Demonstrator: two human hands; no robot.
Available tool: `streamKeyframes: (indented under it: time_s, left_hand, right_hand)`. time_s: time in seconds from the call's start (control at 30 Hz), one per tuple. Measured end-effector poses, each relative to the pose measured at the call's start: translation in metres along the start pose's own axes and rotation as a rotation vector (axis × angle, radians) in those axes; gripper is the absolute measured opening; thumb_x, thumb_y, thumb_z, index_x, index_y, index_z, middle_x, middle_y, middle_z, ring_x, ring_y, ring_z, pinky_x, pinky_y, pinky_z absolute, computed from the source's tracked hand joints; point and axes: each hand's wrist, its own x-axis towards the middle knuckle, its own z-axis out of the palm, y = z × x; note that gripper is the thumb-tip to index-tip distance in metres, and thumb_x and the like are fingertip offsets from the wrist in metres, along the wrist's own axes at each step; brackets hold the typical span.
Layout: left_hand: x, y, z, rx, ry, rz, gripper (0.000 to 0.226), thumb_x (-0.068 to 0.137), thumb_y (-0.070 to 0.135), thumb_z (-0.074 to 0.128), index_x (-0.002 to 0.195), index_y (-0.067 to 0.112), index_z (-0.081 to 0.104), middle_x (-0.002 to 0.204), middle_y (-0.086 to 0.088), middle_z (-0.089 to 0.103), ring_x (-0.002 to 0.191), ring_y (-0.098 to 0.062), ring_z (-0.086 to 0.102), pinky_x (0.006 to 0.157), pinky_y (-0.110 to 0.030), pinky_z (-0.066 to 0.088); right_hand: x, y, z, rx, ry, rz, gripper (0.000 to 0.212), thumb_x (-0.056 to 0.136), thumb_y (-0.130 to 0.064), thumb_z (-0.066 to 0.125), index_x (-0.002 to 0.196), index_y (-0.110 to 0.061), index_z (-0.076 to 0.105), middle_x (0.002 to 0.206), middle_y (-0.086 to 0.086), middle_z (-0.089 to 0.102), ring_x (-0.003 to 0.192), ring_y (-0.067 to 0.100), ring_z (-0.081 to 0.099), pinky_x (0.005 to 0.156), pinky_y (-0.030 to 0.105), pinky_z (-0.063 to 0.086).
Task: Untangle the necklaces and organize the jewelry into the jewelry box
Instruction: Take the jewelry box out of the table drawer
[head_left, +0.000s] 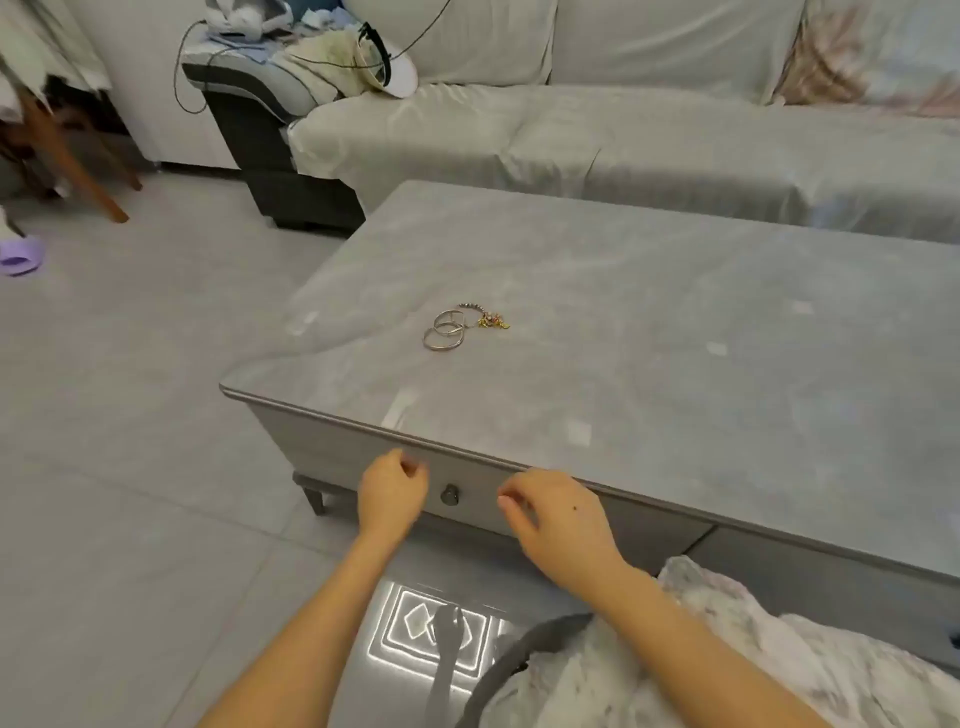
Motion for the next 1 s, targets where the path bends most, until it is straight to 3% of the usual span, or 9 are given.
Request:
streamKeyframes:
  time_s: [0.17, 0.33, 0.47, 0.57, 0.63, 0.73, 0.8, 0.9, 1.0]
  left_hand:
    - [0.009, -0.028, 0.053, 0.065, -0.266, -0.086, 0.025, 0.088, 0.023, 0.057, 0.091, 0.000, 0.066, 0.095, -0.019, 0.068, 0.095, -0.036, 0.061, 0.068, -0.030, 0.040]
    - [0.008, -0.035, 0.086, -0.013, -0.173, -0.110, 0.019, 0.088, 0.015, 0.059, 0.094, -0.002, 0.065, 0.095, -0.021, 0.069, 0.094, -0.038, 0.061, 0.063, -0.027, 0.032]
    - [0.006, -0.045, 0.085, -0.011, -0.148, -0.027, 0.015, 0.086, 0.015, 0.059, 0.081, 0.001, 0.063, 0.074, -0.013, 0.066, 0.076, -0.032, 0.061, 0.057, -0.026, 0.027]
    - [-0.002, -0.055, 0.083, 0.005, -0.135, -0.014, 0.019, 0.082, 0.014, 0.061, 0.067, 0.007, 0.052, 0.065, -0.013, 0.061, 0.063, -0.030, 0.053, 0.055, -0.028, 0.027]
    - [-0.013, -0.064, 0.076, 0.008, -0.119, -0.011, 0.022, 0.080, 0.014, 0.062, 0.063, 0.008, 0.050, 0.058, -0.007, 0.055, 0.058, -0.026, 0.049, 0.053, -0.028, 0.028]
    - [-0.034, -0.076, 0.060, 0.058, -0.156, -0.011, 0.024, 0.081, 0.016, 0.063, 0.061, 0.009, 0.051, 0.055, -0.006, 0.057, 0.058, -0.027, 0.054, 0.051, -0.028, 0.029]
    - [-0.044, -0.080, 0.047, 0.145, -0.239, -0.003, 0.021, 0.085, 0.022, 0.061, 0.068, 0.011, 0.056, 0.068, -0.010, 0.066, 0.071, -0.030, 0.062, 0.055, -0.028, 0.031]
    - [-0.053, -0.070, 0.017, 0.378, -0.442, 0.055, 0.022, 0.089, 0.037, 0.056, 0.088, 0.017, 0.063, 0.088, -0.006, 0.069, 0.091, -0.026, 0.063, 0.065, -0.028, 0.040]
    - [-0.061, -0.046, -0.023, 0.514, -0.431, 0.195, 0.035, 0.091, 0.043, 0.052, 0.063, 0.023, 0.052, 0.058, 0.008, 0.050, 0.069, -0.019, 0.056, 0.056, -0.027, 0.037]
  right_hand:
    - [-0.003, 0.018, 0.036, -0.036, -0.160, 0.172, 0.024, 0.096, -0.029, 0.043, 0.110, -0.021, 0.060, 0.107, -0.005, 0.062, 0.098, 0.014, 0.055, 0.078, 0.023, 0.038]
    - [-0.008, 0.027, 0.072, 0.009, -0.203, 0.316, 0.027, 0.095, -0.027, 0.044, 0.117, -0.021, 0.059, 0.115, -0.004, 0.062, 0.104, 0.016, 0.056, 0.083, 0.024, 0.040]
    - [-0.017, 0.024, 0.089, 0.063, -0.154, 0.347, 0.027, 0.094, -0.025, 0.047, 0.117, -0.020, 0.060, 0.117, -0.004, 0.062, 0.106, 0.016, 0.057, 0.087, 0.026, 0.044]
    - [-0.024, 0.021, 0.091, 0.003, -0.057, 0.322, 0.024, 0.090, -0.017, 0.052, 0.110, -0.015, 0.064, 0.105, 0.000, 0.066, 0.096, 0.020, 0.061, 0.078, 0.029, 0.049]
    - [-0.026, 0.017, 0.088, -0.059, 0.071, 0.277, 0.017, 0.075, -0.011, 0.062, 0.090, -0.014, 0.068, 0.080, 0.000, 0.068, 0.071, 0.020, 0.065, 0.057, 0.028, 0.050]
    - [-0.030, 0.007, 0.079, -0.240, 0.089, 0.247, 0.015, 0.058, -0.013, 0.073, 0.063, -0.021, 0.063, 0.045, -0.004, 0.055, 0.037, 0.012, 0.050, 0.034, 0.020, 0.033]
    - [-0.041, -0.001, 0.076, -0.287, 0.058, 0.270, 0.016, 0.057, -0.017, 0.075, 0.060, -0.024, 0.061, 0.044, -0.005, 0.053, 0.035, 0.011, 0.048, 0.031, 0.023, 0.036]
    - [-0.056, -0.009, 0.061, -0.194, 0.136, 0.339, 0.011, 0.073, -0.028, 0.058, 0.061, -0.027, 0.059, 0.048, -0.008, 0.055, 0.040, 0.009, 0.050, 0.034, 0.024, 0.039]
    - [-0.051, -0.003, 0.038, -0.220, 0.226, 0.409, 0.020, 0.079, -0.029, 0.049, 0.062, -0.026, 0.058, 0.053, -0.009, 0.055, 0.047, 0.009, 0.047, 0.037, 0.017, 0.028]
